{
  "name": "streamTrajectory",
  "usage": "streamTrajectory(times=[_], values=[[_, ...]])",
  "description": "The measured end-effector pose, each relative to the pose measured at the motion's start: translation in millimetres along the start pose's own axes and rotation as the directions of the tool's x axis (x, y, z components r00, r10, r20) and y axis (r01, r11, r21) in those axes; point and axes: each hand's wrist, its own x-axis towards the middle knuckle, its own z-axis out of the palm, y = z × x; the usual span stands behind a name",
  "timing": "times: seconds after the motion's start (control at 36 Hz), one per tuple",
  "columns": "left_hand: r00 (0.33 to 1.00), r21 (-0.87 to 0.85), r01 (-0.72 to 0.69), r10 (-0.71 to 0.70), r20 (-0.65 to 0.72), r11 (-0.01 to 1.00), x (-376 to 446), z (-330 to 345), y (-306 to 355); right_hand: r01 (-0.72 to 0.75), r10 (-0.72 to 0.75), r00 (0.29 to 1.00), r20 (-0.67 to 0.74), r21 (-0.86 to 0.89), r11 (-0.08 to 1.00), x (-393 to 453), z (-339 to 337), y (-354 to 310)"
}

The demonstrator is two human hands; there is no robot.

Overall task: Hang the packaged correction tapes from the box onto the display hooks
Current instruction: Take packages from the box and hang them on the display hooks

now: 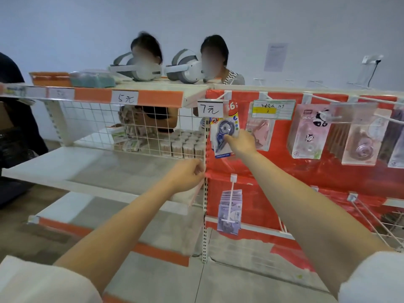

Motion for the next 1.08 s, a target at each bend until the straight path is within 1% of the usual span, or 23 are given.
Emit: streamTrajectory(times=[0.06, 0.17, 0.28, 0.39, 0.44, 0.5, 0.61, 0.72, 0.78, 0.86, 0.92, 0.97, 1.08], values=[[1.0, 0.037, -0.005, 0.006, -0.008, 0.999, -0.3, -4.8, -2.9, 0.003, -0.003, 1.0, 0.003, -0.053, 0.999, 7.7, -0.5, -3.1], [1.0, 0.092, -0.003, 0.005, -0.013, 0.996, 1.0, -6.5, -10.9, -0.03, 0.031, 0.999, 0.011, -0.067, 0.997, 8.2, 1.2, -0.7], [1.0, 0.086, -0.015, 0.014, 0.019, 0.996, 5.4, 3.5, -8.9, -0.056, 0.055, 0.994, 0.093, 0.009, 0.998, -2.5, 4.4, 15.2], [0.996, 0.063, -0.047, 0.043, 0.073, 0.997, 13.8, 25.4, 8.1, -0.019, 0.021, 0.983, 0.182, -0.016, 1.0, -23.3, -12.5, 31.2], [0.992, 0.072, -0.085, 0.078, 0.1, 0.994, 19.3, 42.0, 20.0, 0.03, -0.004, 0.975, 0.221, -0.117, 0.993, -32.7, -25.5, 45.7], [0.984, 0.083, -0.136, 0.125, 0.126, 0.987, 24.3, 59.1, 35.0, 0.058, 0.003, 0.97, 0.243, -0.242, 0.969, -42.4, -40.5, 63.2], [0.943, 0.053, -0.279, 0.263, 0.205, 0.959, 33.5, 93.0, 76.9, 0.039, 0.047, 0.974, 0.22, -0.372, 0.928, -67.6, -74.7, 105.5], [0.877, 0.006, -0.399, 0.38, 0.295, 0.917, 43.4, 135.3, 125.3, -0.053, 0.134, 0.978, 0.16, -0.43, 0.901, -103.4, -113.8, 150.7], [0.836, -0.023, -0.449, 0.429, 0.342, 0.893, 44.9, 160.3, 153.4, -0.126, 0.207, 0.969, 0.131, -0.461, 0.879, -123.5, -135.9, 175.2], [0.757, -0.072, -0.537, 0.518, 0.398, 0.841, 40.2, 199.2, 198.7, -0.257, 0.326, 0.943, 0.065, -0.477, 0.84, -157.6, -169.5, 214.1], [0.69, -0.117, -0.588, 0.572, 0.444, 0.8, 33.9, 226.4, 226.6, -0.357, 0.407, 0.913, 0.012, -0.456, 0.815, -183.7, -189.5, 238.3], [0.606, -0.176, -0.632, 0.624, 0.493, 0.754, 25.5, 254.1, 252.8, -0.452, 0.487, 0.873, -0.026, -0.422, 0.786, -210.5, -206.0, 263.3], [0.448, -0.285, -0.69, 0.702, 0.553, 0.665, -1.8, 303.9, 300.0, -0.59, 0.609, 0.789, -0.076, -0.369, 0.718, -261.8, -229.9, 314.3]])
